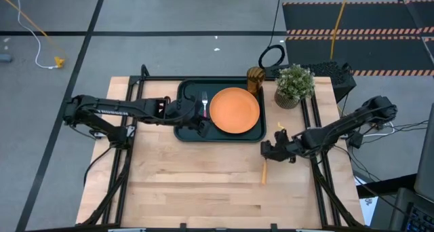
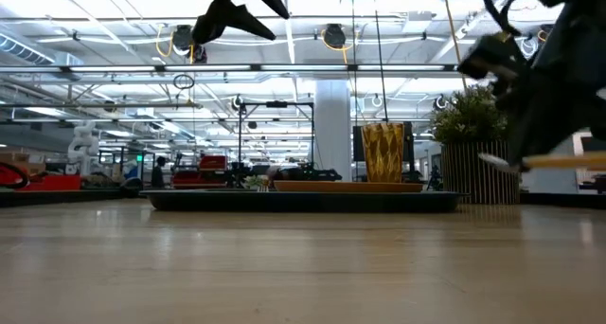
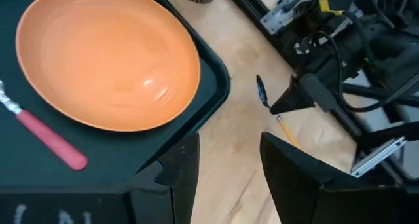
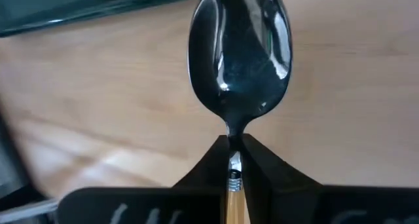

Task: Pick and place plate/cup/fork/spoon on tray
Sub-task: Put the orange spoon to the left of the pink fork on the black tray

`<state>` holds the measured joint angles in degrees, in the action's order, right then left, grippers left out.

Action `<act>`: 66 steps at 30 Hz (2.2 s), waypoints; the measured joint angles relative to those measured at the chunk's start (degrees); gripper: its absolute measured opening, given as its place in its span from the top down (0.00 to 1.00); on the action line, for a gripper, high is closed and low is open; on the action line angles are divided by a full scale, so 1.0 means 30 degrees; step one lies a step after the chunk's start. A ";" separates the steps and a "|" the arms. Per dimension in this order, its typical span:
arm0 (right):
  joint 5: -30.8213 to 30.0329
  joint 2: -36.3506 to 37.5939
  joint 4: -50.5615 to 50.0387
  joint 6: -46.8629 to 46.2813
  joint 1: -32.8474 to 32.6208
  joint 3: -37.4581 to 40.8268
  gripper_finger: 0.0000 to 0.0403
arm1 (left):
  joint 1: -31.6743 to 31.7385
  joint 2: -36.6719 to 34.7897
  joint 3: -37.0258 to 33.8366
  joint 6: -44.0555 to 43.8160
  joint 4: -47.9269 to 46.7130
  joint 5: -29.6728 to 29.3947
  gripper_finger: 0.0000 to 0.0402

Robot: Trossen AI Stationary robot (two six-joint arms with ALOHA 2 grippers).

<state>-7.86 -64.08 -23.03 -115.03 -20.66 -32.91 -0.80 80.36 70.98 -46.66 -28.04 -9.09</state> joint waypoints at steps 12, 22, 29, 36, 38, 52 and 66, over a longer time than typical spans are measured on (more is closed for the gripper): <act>-0.3712 0.3867 0.1740 0.3943 0.1012 -0.0015 0.98 | -0.2388 0.0995 0.0024 -0.0514 0.4247 -0.1772 0.41; -0.3689 0.6406 0.2978 1.0971 0.4137 -0.0036 0.98 | -0.4673 0.3562 0.0024 0.0781 0.8536 -0.5718 0.22; -0.1476 0.7140 0.4868 1.4356 0.5893 -0.0032 0.98 | -0.4668 0.6802 0.2025 0.3256 1.0509 -0.6263 0.30; -0.0270 0.7173 0.7408 1.5385 0.6951 -0.0029 0.98 | -0.4141 1.0029 0.6113 0.4160 0.9311 -0.7223 0.27; -0.0350 0.7204 0.7904 1.5442 0.7198 -0.0029 0.98 | -0.4006 1.0541 0.6927 0.3820 0.8543 -0.7829 0.24; -0.1866 0.7223 0.9762 1.5740 0.8511 -0.0029 0.98 | -0.3447 1.1358 0.8065 0.0927 0.5153 -0.8492 0.45; -0.2829 0.7223 1.0337 1.5962 0.8537 -0.0029 0.97 | -0.2431 1.0998 0.8051 0.0148 0.5274 -0.7708 0.93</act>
<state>-16.35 -42.41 7.98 -67.14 4.95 -32.99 -8.10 113.35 95.13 -46.21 -12.22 -32.22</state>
